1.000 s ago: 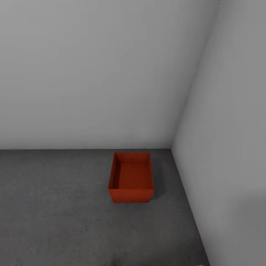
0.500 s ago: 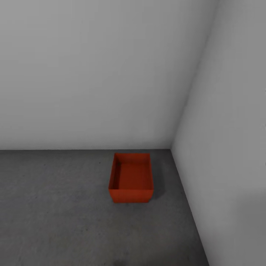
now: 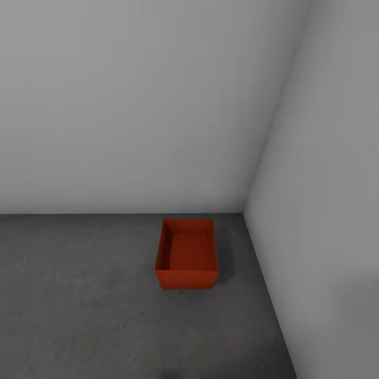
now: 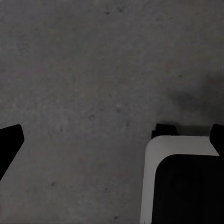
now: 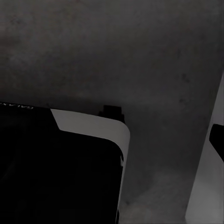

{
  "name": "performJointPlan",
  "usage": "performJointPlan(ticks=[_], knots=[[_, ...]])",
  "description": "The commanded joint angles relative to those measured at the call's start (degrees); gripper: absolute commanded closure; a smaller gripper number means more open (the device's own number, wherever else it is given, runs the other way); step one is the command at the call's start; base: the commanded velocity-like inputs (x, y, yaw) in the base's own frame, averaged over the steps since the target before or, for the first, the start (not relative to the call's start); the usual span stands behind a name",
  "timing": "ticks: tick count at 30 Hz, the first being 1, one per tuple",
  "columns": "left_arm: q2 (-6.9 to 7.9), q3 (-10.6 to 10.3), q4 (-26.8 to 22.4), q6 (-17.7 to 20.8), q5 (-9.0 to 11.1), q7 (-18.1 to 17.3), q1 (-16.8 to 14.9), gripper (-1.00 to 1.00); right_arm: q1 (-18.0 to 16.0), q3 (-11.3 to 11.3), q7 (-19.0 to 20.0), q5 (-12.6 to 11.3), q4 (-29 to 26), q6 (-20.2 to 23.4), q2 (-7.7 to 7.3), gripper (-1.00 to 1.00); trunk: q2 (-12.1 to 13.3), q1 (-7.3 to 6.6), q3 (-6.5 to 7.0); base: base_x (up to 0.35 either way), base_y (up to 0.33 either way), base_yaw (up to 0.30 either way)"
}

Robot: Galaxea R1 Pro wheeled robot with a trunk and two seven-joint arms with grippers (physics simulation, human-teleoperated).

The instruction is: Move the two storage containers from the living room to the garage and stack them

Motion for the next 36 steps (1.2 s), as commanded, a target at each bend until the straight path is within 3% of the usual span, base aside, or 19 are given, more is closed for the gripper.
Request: performJointPlan(ticks=[1, 4, 13, 19, 28, 36], knots=[[-0.05, 0.4, 0.3, -0.4, -0.3, 0.1, -0.1, -1.00, -0.1, 0.3, 0.3, -0.4, 0.3, -0.4, 0.00, -1.00, 0.4, -0.21, 0.13, 0.000, 0.000, 0.000], [-0.09, 0.4, 0.3, -0.4, -0.3, 0.1, -0.1, -1.00, -0.1, 0.3, 0.3, -0.4, 0.3, -0.4, 0.00, -1.00, 1.6, -0.87, 0.67, 0.000, 0.000, 0.000], [-0.30, 0.3, 0.2, -0.4, -0.4, -0.1, -0.1, -1.00, -0.1, 0.3, 0.3, -0.4, 0.3, -0.4, 0.00, -1.00, 1.6, -0.87, 0.67, 0.000, 0.000, 0.000], [-2.27, 0.3, 0.3, -0.4, -0.4, -0.3, -0.1, -1.00, -0.1, 0.3, 0.3, -0.4, 0.3, -0.4, 0.00, -1.00, 1.6, -0.87, 0.67, 0.000, 0.000, 0.000], [-6.36, 0.3, 0.3, -0.3, -0.5, -0.4, 0.1, -1.00, -0.1, 0.3, 0.3, -0.4, 0.3, -0.4, 0.00, -1.00, 1.6, -0.87, 0.67, 0.000, 0.000, 0.000], [-6.72, 0.3, 0.3, -0.3, -0.5, -0.4, 0.2, -1.00, -0.1, 0.3, 0.3, -0.4, 0.3, -0.4, 0.00, -1.00, 1.6, -0.87, 0.67, 0.000, 0.000, 0.000]])
